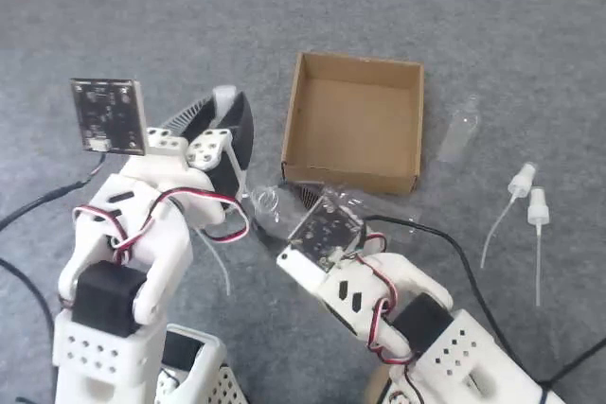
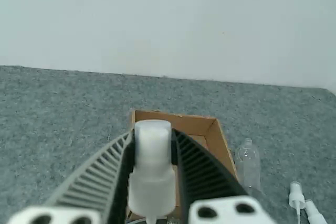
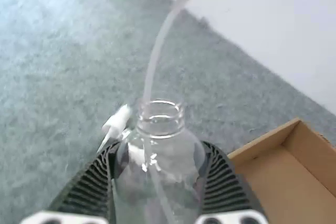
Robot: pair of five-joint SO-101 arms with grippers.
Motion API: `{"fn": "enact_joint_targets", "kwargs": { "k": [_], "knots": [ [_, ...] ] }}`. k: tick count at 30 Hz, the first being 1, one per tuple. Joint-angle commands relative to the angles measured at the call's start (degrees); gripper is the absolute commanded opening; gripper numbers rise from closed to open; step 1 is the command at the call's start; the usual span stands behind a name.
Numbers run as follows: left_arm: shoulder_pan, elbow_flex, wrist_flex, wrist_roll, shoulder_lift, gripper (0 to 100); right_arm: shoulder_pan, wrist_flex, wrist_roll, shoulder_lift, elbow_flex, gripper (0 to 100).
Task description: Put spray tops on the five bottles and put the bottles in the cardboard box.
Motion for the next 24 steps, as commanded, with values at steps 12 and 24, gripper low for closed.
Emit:
{"fn": "enact_joint_targets", "kwargs": {
  "k": [12,24],
  "knots": [
    [5.5,0.1,1.1,-4.5,-0.3,1,3.0,-18.9,-8.9,13.1,-0.2,0.6],
    [5.3,-2.2,3.3,-8.5,-0.3,15,3.3,-16.5,-9.0,10.3,0.2,0.6]
  ]
}}
